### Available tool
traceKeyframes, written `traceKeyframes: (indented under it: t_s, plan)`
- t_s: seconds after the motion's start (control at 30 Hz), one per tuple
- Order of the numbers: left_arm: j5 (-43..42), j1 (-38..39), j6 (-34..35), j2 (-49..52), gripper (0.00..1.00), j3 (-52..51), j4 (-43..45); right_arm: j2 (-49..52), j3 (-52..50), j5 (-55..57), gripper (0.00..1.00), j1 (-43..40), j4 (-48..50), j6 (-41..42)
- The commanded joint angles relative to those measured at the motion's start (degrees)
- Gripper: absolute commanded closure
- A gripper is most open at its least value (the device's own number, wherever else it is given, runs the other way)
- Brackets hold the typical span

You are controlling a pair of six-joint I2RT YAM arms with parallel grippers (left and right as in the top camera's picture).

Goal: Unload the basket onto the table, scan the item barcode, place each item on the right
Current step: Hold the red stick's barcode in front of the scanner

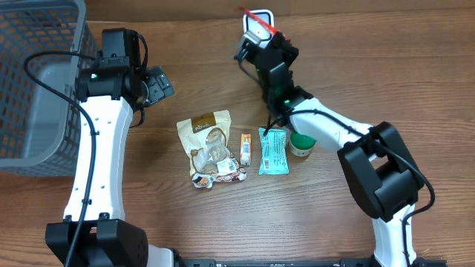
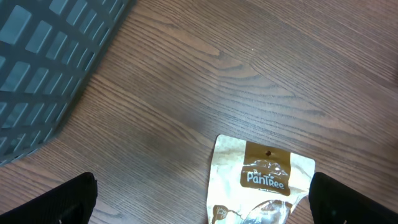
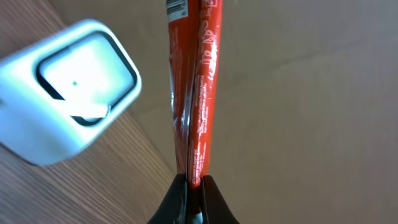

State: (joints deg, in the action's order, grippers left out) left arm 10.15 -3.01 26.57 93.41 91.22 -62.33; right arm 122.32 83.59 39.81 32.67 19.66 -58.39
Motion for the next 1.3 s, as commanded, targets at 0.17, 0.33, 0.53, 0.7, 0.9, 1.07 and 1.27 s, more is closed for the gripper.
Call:
traceKeyframes:
  t_s: [0.17, 0.33, 0.53, 0.7, 0.9, 1.07, 1.27]
  plan:
    - [0.8, 0.0, -0.2, -0.9, 0.0, 0.5, 0.0, 4.7, 1.1, 1.0, 0.97, -1.6, 3.0, 5.5]
    - [0.8, 0.0, -0.2, -0.9, 0.0, 0.5, 0.0, 7.5, 1.1, 0.8, 0.96, -1.7, 6.2, 5.4]
    - [0.8, 0.0, -0.2, -0.9, 0.0, 0.5, 0.0, 10.5, 1.1, -0.2, 0.96, -1.7, 12.7, 0.2]
    - [0.8, 0.0, -0.2, -0.9, 0.0, 0.5, 0.0, 11.6, 1.4, -2.2, 0.96, -1.9, 20.1, -7.7]
    - [0.8, 0.0, -0.2, -0.9, 0.0, 0.5, 0.0, 11.8, 2.4, -3.2, 0.96, -2.5, 20.2, -7.2]
    - [0.8, 0.0, -0.2, -0.9, 0.0, 0.5, 0.0, 13.1, 2.4, -4.4, 0.96, -2.4, 18.3, -7.3]
    - [0.8, 0.0, -0.2, -0.9, 0.0, 0.5, 0.0, 14.9, 2.4, -3.9, 0.96, -2.4, 18.0, -6.3]
